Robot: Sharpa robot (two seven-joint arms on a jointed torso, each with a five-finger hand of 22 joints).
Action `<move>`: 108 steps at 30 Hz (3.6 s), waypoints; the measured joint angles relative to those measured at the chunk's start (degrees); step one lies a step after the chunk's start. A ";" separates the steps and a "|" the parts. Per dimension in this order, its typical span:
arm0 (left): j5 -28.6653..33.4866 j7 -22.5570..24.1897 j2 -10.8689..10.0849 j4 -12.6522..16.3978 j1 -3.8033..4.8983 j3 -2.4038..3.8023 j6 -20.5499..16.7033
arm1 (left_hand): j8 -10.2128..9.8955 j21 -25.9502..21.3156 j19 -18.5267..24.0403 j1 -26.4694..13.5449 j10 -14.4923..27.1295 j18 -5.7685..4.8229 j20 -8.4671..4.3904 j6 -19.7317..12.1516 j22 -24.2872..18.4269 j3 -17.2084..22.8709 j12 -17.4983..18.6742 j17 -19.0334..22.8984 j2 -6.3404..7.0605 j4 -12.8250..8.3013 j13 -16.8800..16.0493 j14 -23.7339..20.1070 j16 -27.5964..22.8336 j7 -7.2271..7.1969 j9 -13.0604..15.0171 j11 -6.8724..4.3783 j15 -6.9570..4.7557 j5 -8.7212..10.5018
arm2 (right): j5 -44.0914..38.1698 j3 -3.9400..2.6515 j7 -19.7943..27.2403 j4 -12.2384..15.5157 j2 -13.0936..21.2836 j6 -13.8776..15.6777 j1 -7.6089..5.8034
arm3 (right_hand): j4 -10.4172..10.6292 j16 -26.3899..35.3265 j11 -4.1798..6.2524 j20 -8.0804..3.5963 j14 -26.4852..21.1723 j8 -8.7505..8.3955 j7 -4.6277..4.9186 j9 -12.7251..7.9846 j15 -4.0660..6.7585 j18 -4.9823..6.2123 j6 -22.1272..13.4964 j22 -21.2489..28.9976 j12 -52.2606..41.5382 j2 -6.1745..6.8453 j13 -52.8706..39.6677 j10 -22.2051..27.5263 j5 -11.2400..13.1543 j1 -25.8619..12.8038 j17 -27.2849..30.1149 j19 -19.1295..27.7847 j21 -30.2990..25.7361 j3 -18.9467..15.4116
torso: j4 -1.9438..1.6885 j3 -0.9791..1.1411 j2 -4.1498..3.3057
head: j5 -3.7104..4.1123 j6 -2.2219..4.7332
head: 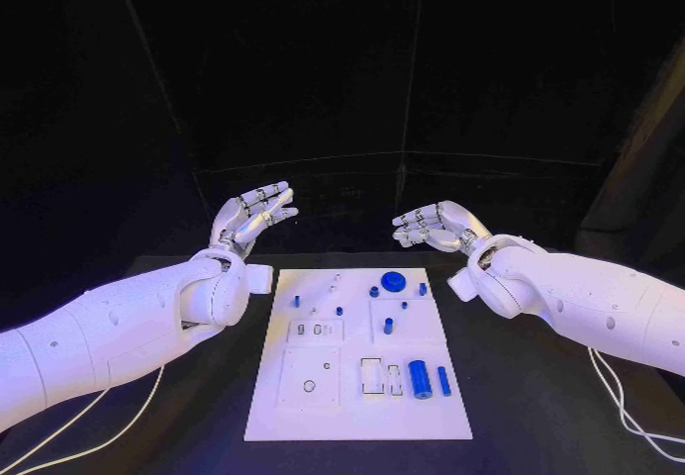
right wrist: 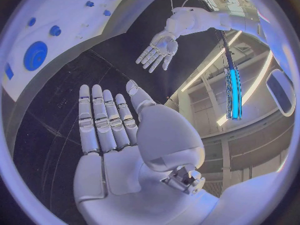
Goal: Assemble the parts on the task board
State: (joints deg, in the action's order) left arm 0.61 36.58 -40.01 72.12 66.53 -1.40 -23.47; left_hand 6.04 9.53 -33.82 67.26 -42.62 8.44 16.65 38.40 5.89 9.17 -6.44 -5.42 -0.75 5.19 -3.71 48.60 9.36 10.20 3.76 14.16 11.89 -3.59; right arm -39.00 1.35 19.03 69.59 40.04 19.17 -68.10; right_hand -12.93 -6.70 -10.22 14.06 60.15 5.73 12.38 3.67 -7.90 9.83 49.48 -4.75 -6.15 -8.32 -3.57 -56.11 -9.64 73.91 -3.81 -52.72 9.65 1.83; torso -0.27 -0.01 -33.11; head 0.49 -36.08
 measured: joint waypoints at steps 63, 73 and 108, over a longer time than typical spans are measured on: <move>-6.03 -2.98 -9.47 17.08 -0.19 -0.03 9.19 | 1.53 7.44 -16.19 3.00 -16.76 1.28 -3.44 15.96 2.06 -0.29 -2.88 -3.40 -0.28 -6.31 -0.24 16.52 5.92 2.69 0.02 -4.64 -5.32 0.02 | -55.47 -0.05 -21.81 0.19 -6.08 -13.44 -3.86 | -3.04 -57.97 5.74 -8.82 23.69 -1.80 -4.08 0.15 8.21 -0.02 7.51 -30.34 2.38 4.30 -0.35 -10.12 0.84 -1.31 -47.15 -23.68 43.98 6.68 | -2.02 -0.40 -9.80 | 1.78 1.66; -6.05 -3.34 -9.50 16.99 -0.15 -0.03 9.18 | 1.53 7.44 -16.19 3.01 -16.76 1.28 -3.44 15.96 2.01 -0.45 -2.65 -3.45 -0.28 -6.47 -0.19 16.52 5.92 2.69 0.02 -4.64 -5.32 0.04 | -55.79 -0.12 -21.86 -0.44 -6.56 -14.07 -3.92 | -3.23 -59.97 5.93 -8.86 23.90 -1.24 -4.16 0.39 8.43 -0.96 10.12 -33.62 2.00 2.73 -0.35 -12.22 2.27 -0.36 -48.53 -23.71 47.02 9.64 | -2.02 -0.40 -9.92 | 1.61 1.41; -6.09 -4.04 -9.51 16.66 -0.10 -0.02 9.30 | 1.30 7.43 -16.18 3.01 -16.76 1.27 -3.44 15.75 1.81 -0.38 -2.41 -3.56 -0.28 -6.87 -0.20 16.52 5.92 2.89 0.03 -4.64 -5.32 0.05 | -54.87 -0.15 -22.56 -4.93 -12.68 -0.11 -3.88 | -1.90 -62.40 5.90 -9.24 23.90 -1.58 -3.87 0.60 8.84 -1.51 12.98 -40.31 2.28 3.81 -0.59 -14.81 3.34 -0.18 -49.48 -24.49 52.88 16.81 | -2.25 -0.41 -10.31 | 0.09 2.41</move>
State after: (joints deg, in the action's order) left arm -5.48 32.55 -49.52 88.78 66.43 -1.42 -14.16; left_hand 7.33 16.96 -50.01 70.27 -59.37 9.71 13.21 54.14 7.70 8.80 -8.85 -8.98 -1.04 -1.68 -3.91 65.12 15.27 13.09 3.79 9.52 6.57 -3.55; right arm -93.88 1.21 -3.52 64.66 27.36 19.06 -71.97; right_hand -14.83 -69.11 -4.33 4.82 84.05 4.15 8.50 4.27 0.94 8.32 62.47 -45.06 -3.87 -4.51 -4.16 -70.92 -6.30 73.73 -53.29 -77.21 62.52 18.64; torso -2.52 -0.42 -43.41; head 0.58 -33.67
